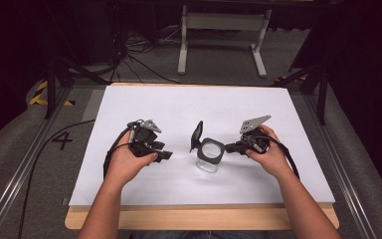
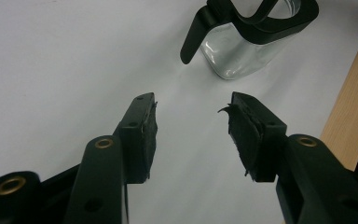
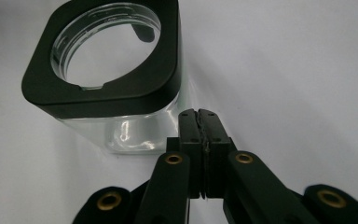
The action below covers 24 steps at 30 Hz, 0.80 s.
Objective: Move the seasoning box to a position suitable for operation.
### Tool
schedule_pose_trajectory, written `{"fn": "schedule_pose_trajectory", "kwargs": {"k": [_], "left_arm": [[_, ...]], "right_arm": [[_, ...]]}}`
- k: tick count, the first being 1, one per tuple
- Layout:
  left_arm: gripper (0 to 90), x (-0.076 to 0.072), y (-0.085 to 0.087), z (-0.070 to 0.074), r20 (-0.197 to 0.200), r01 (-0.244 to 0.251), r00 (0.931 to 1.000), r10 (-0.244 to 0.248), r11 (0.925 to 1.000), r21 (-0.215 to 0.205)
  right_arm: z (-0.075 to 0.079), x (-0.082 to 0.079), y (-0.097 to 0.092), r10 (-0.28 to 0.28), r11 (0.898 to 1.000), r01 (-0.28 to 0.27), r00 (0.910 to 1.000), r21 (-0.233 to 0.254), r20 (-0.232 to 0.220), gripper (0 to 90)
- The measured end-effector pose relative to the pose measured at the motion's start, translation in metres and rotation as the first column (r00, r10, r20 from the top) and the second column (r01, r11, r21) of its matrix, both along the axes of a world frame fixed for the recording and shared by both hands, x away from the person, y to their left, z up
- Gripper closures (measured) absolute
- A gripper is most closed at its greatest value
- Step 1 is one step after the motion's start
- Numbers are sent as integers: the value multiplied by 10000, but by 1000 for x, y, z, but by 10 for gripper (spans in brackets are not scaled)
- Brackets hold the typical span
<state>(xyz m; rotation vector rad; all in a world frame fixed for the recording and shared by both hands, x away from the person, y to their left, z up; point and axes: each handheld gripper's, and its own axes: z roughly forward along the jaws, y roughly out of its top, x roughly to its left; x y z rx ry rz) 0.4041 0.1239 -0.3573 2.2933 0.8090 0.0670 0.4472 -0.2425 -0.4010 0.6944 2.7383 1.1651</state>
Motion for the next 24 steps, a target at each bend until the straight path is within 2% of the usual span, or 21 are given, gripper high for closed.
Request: {"fn": "schedule_pose_trajectory", "kwargs": {"k": [5, 11, 17, 24], "left_arm": [[521, 0, -1, -1, -42, 0, 10000, 0, 10000, 11], [520, -1, -2, -1, -66, -44, 10000, 44, 10000, -37], [513, 0, -2, -1, -66, -28, 10000, 28, 10000, 3], [509, 2, -5, -2, -75, -6, 10000, 6, 10000, -52]], "right_arm": [[-2, 1, 0, 225, 9995, -224, 9997, 237, -28, 896], [-3, 1, 2, 259, 9997, -259, 9996, 45, 74, 897], [-4, -1, 3, 296, 9994, -298, 9995, -149, -110, 898], [-4, -2, 5, 393, 9988, -395, 9992, -279, -72, 898]]}}
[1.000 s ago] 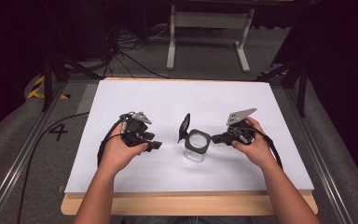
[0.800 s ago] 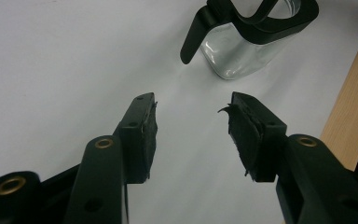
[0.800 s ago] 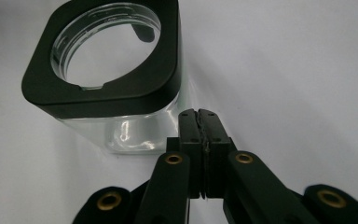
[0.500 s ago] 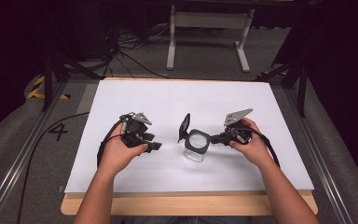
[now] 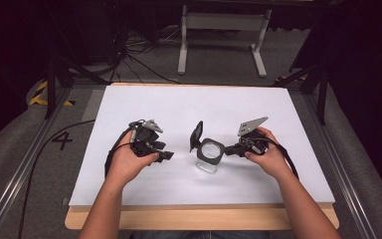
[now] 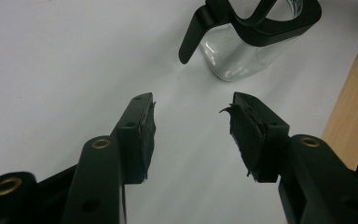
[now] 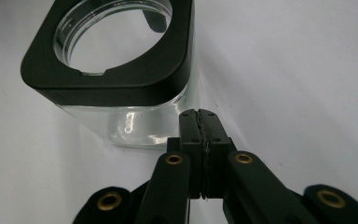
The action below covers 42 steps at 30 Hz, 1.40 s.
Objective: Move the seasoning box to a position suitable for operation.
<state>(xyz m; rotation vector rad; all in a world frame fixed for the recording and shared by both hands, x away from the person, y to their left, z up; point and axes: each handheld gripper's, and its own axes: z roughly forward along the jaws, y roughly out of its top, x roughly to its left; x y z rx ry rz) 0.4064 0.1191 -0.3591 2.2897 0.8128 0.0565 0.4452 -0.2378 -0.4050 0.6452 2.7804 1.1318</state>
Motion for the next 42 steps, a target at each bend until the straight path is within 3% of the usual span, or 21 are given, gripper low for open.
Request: {"fn": "schedule_pose_trajectory", "kwargs": {"k": [9, 16, 25, 42], "left_arm": [[506, 0, -3, -1, -38, 40, 10000, -40, 10000, 0], [501, 0, 1, 0, 32, -33, 10000, 33, 9999, -130], [501, 2, 0, 4, 89, 48, 10000, -46, 9998, -167], [501, 8, -9, 6, 55, 430, 9991, -430, 9990, -144]], "right_arm": [[-4, 1, 5, 80, 10000, -79, 9999, -51, 87, 899], [-4, -10, 10, 319, 9988, -331, 9989, -352, -346, 898], [-2, -25, 21, 818, 9925, -855, 9956, -869, -452, 898], [-3, -42, 33, 1302, 9840, -1388, 9882, -1120, -808, 898]]}}
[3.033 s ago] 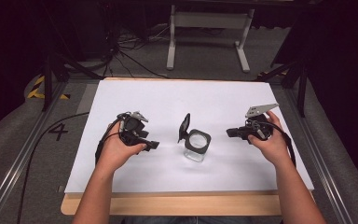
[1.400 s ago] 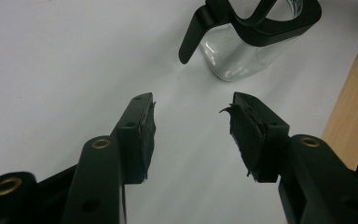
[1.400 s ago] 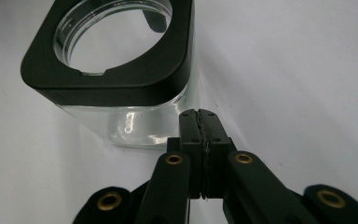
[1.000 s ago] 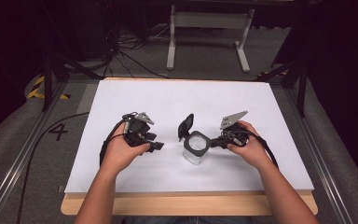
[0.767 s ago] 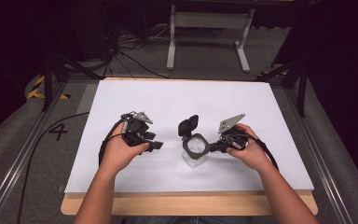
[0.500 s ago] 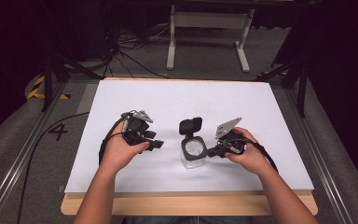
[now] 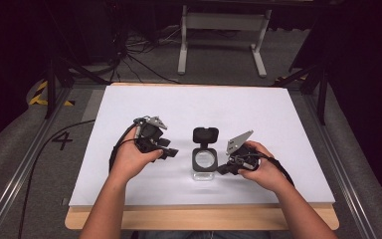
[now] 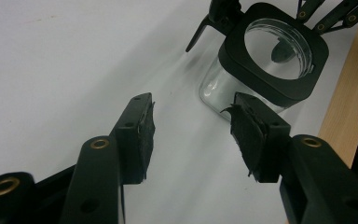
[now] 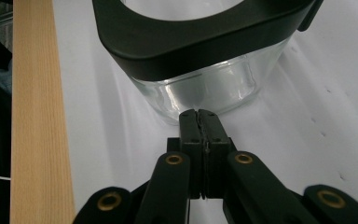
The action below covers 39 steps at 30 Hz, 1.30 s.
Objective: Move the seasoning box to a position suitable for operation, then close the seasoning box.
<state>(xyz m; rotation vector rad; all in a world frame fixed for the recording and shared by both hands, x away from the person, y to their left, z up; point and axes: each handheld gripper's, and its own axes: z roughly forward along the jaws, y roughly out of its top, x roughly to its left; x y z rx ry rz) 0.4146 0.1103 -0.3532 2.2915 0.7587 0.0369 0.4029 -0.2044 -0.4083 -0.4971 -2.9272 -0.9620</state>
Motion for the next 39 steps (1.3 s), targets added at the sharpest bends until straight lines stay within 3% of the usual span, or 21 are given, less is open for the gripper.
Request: {"fn": "schedule_pose_trajectory", "kwargs": {"k": [3, 9, 14, 17, 20, 22, 24, 25, 28, 30, 32, 33, 34, 35, 36, 38, 39], "left_arm": [[503, 0, 0, 0, 40, -4, 10000, 4, 10000, -87], [540, -5, -2, 4, -47, 214, 9998, -215, 9996, -191], [592, -17, -10, 10, -200, 1008, 9947, -1008, 9949, 23], [622, -23, -16, 13, -389, 1698, 9849, -1685, 9848, 355], [655, -30, -21, 12, -621, 1979, 9789, -1948, 9790, 490], [679, -32, -22, 12, -732, 2090, 9759, -2057, 9771, 410], [704, -33, -22, 12, -900, 2392, 9675, -2361, 9707, 240], [718, -34, -23, 10, -800, 2399, 9678, -2385, 9708, 84], [759, -36, -25, 7, -568, 2896, 9559, -2881, 9569, 204], [805, -37, -26, 6, -684, 2938, 9541, -2917, 9556, 235], [821, -38, -33, 1, -1121, 3409, 9356, -3347, 9392, 418], [827, -38, -33, 1, -1121, 3409, 9356, -3347, 9392, 418], [827, -38, -35, -1, -1212, 3674, 9250, -3602, 9290, 433], [838, -38, -40, -4, -1342, 3692, 9223, -3624, 9289, 291], [842, -38, -40, -4, -1342, 3692, 9223, -3624, 9289, 291], [844, -37, -43, -6, -1487, 3896, 9126, -3809, 9204, 335], [847, -38, -45, -8, -1457, 3844, 9149, -3764, 9227, 301]], "right_arm": [[1, 0, -2, -95, 9998, 94, 9999, 158, 51, 898], [16, 5, -20, -1036, 9917, 995, 9935, 815, 473, 898], [28, 7, -31, -1538, 9820, 1437, 9850, 1224, 779, 897], [34, 8, -33, -1718, 9765, 1574, 9809, 1472, 909, 897], [39, 8, -33, -1887, 9705, 1689, 9763, 1721, 1059, 896], [44, 8, -32, -2034, 9655, 1794, 9722, 1890, 1162, 896], [48, 8, -30, -2071, 9630, 1799, 9705, 2007, 1237, 896], [51, 8, -29, -2091, 9625, 1805, 9692, 2027, 1298, 896], [59, 11, -27, -2106, 9602, 1778, 9674, 2152, 1406, 895], [68, 14, -25, -2153, 9558, 1768, 9650, 2349, 1497, 895], [76, 18, -22, -2176, 9530, 1737, 9626, 2484, 1616, 895], [76, 18, -22, -2176, 9530, 1737, 9626, 2484, 1616, 895], [82, 20, -20, -2184, 9520, 1716, 9610, 2536, 1696, 895], [92, 24, -17, -2242, 9496, 1719, 9568, 2620, 1849, 895], [92, 24, -17, -2242, 9496, 1719, 9568, 2620, 1849, 895], [101, 30, -13, -2241, 9488, 1686, 9553, 2671, 1930, 894], [103, 32, -12, -2240, 9488, 1680, 9549, 2677, 1947, 894]]}}
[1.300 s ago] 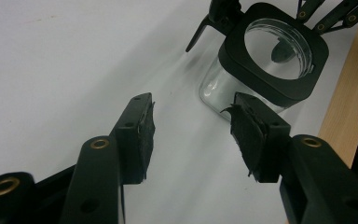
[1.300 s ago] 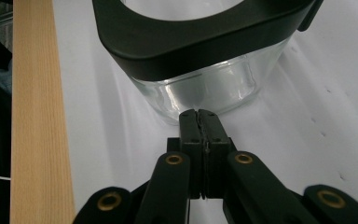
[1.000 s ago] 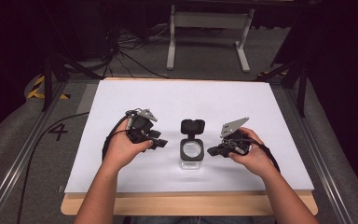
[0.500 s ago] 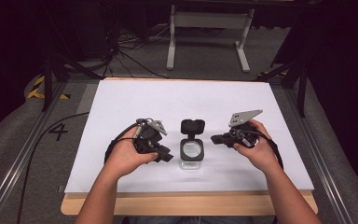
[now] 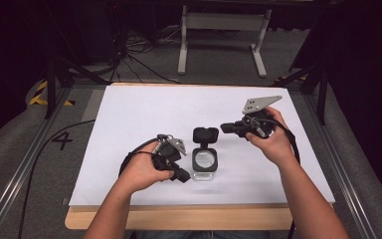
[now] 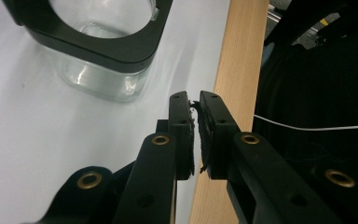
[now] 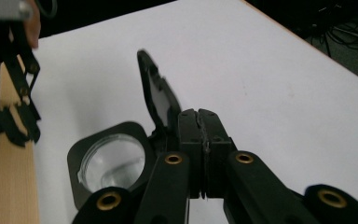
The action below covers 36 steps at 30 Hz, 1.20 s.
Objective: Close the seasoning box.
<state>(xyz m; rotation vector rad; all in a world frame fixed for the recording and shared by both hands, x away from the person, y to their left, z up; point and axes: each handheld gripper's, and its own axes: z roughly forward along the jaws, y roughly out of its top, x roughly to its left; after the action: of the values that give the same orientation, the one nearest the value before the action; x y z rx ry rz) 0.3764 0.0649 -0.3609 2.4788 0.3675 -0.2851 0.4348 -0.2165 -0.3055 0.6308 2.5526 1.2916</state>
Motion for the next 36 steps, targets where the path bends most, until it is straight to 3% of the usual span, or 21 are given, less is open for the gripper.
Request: {"fn": "schedule_pose_trajectory", "kwargs": {"k": [6, 9, 19, 32, 36], "left_arm": [[847, 1, -6, -6, -50, 130, 9999, -130, 9999, -47], [847, 1, -9, -10, -125, 108, 9999, -108, 9999, -12], [848, 0, -15, -17, -258, -124, 9996, 122, 9999, -84], [855, 3, -20, -22, 249, -683, 9973, 684, 9977, -38], [853, 3, -21, -25, 399, -925, 9948, 934, 9954, -238]], "right_arm": [[12, 12, 14, 2, 9999, -2, 10000, 110, -26, 893], [14, 15, 24, 174, 9998, -175, 9998, -126, -36, 891], [9, 21, 41, 324, 9984, -340, 9988, -443, -363, 887], [4, 21, 46, 438, 9975, -465, 9977, -526, -515, 892], [3, 19, 46, 469, 9973, -496, 9976, -537, -504, 892]]}}
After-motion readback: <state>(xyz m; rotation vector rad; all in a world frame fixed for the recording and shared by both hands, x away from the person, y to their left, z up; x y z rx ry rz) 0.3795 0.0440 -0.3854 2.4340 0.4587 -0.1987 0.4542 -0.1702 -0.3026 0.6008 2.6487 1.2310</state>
